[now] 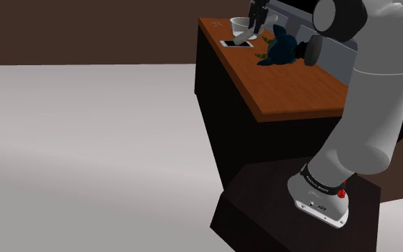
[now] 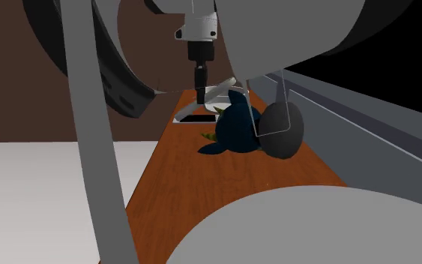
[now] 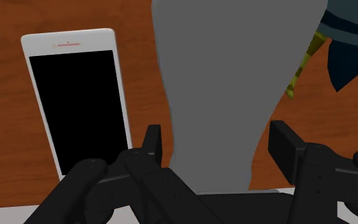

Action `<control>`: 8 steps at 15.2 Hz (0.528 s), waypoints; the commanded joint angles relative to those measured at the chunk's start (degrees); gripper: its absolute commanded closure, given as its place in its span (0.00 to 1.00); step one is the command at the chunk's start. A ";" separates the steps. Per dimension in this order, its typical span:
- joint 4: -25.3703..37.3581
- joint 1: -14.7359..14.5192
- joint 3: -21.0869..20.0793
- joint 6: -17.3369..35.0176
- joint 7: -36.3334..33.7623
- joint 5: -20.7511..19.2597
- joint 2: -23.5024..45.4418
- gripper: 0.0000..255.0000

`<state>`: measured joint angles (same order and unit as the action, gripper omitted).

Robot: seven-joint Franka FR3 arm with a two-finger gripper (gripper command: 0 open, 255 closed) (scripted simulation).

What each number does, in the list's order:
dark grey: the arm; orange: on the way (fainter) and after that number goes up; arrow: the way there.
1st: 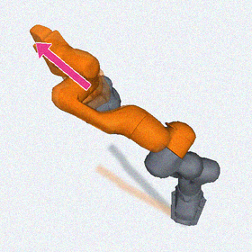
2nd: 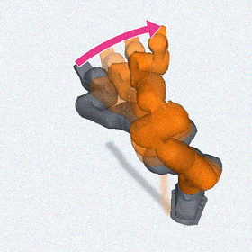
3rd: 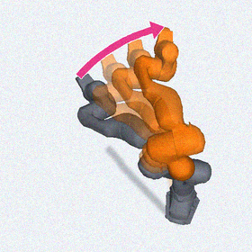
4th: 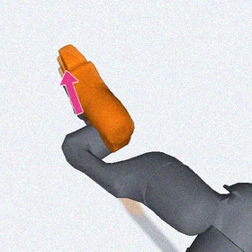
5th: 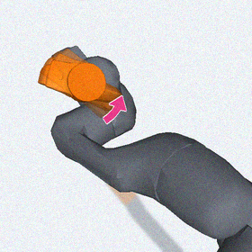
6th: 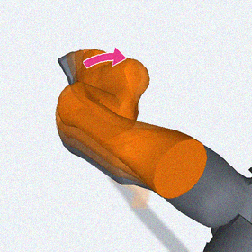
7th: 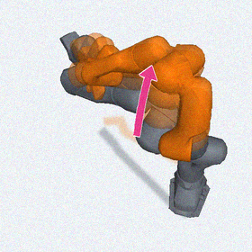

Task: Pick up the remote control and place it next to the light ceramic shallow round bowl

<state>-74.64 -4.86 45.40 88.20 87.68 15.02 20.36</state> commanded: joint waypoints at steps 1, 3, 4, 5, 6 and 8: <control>-2.29 -0.75 -0.01 1.87 -0.19 -0.35 -0.49 1.00; -4.38 -1.28 0.00 3.61 -0.20 -0.60 -0.89 1.00; -5.38 -1.52 0.00 4.46 -0.20 -0.70 -1.05 1.00; -6.35 -1.74 -0.01 5.30 -0.20 -0.79 -1.19 1.00; -7.29 -1.94 -0.01 6.13 -0.18 -0.86 -1.32 1.00; -9.09 -2.31 -0.03 7.76 -0.14 -0.95 -1.50 1.00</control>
<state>-82.27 -6.86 45.43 95.01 87.50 14.20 18.93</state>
